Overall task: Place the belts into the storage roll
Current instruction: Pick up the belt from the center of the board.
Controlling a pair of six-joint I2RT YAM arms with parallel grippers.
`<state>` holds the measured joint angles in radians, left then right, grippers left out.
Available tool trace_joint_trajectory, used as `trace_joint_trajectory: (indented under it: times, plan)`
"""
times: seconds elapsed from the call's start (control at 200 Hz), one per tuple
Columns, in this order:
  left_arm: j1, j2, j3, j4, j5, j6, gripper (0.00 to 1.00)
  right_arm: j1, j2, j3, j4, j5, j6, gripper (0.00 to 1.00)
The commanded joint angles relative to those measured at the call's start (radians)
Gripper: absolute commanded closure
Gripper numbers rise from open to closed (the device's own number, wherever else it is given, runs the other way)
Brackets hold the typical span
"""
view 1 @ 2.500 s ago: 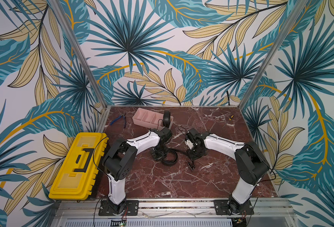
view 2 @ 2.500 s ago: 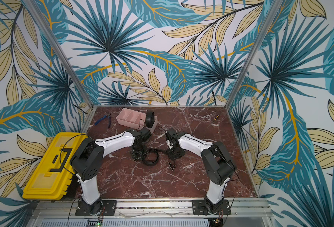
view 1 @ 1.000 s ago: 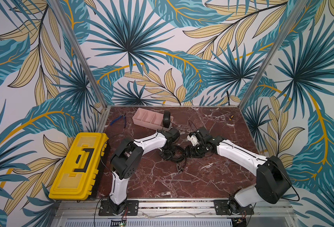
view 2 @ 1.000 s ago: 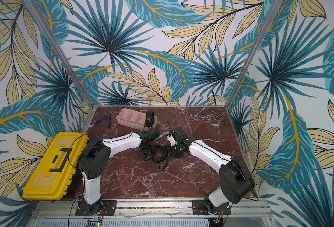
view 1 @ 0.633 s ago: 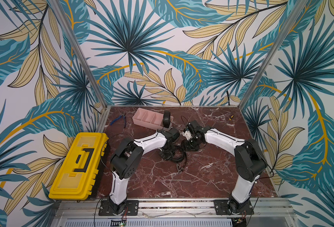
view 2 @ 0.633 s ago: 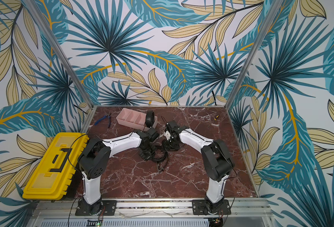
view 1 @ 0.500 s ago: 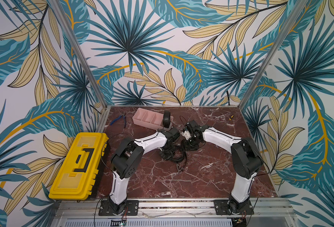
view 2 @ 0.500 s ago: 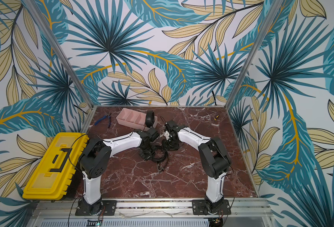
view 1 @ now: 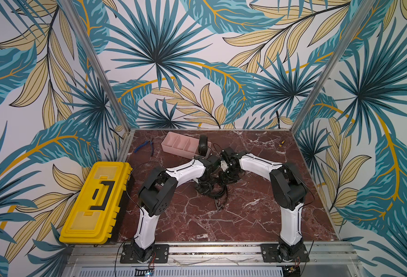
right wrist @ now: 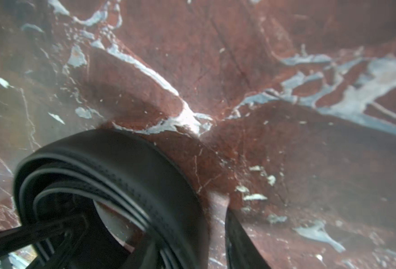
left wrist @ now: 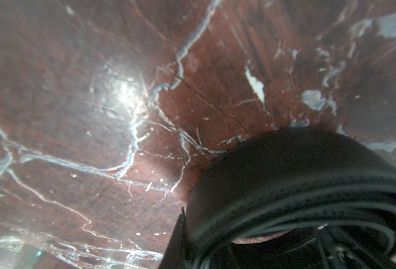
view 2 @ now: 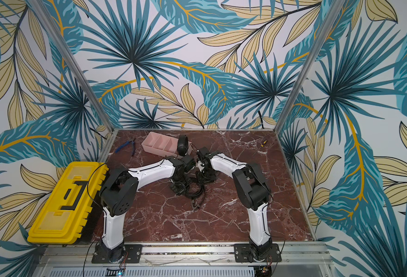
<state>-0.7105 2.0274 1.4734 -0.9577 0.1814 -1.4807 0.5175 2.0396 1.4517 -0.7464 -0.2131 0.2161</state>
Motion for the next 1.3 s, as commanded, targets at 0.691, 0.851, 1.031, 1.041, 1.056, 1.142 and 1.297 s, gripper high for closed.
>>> trace_joint_trajectory:
  times: [0.691,0.851,1.031,1.041,1.056,1.142,1.297]
  plan:
    - [-0.043,0.080,0.024,0.004,0.055,-0.091,1.00,0.039,0.002,-0.086,-0.019,0.083,0.294,0.89]
    - [-0.039,0.053,0.028,0.006,0.033,-0.032,0.89,0.028,-0.029,-0.109,0.008,0.085,0.308,0.99]
    - [-0.025,-0.019,0.030,0.013,-0.019,0.099,0.49,0.005,-0.053,-0.117,0.006,0.097,0.276,1.00]
    - [-0.025,-0.023,0.030,0.013,-0.022,0.107,0.47,0.004,-0.054,-0.118,0.006,0.098,0.273,1.00]
    - [-0.024,-0.030,0.029,0.013,-0.028,0.115,0.45,0.002,-0.054,-0.119,0.006,0.096,0.269,1.00]
    - [-0.015,-0.082,0.000,0.018,-0.043,0.140,0.34,-0.005,-0.071,-0.143,0.024,0.098,0.248,1.00]
    - [0.005,-0.250,-0.088,0.063,-0.103,0.172,0.15,-0.018,-0.093,-0.176,0.037,0.094,0.217,1.00]
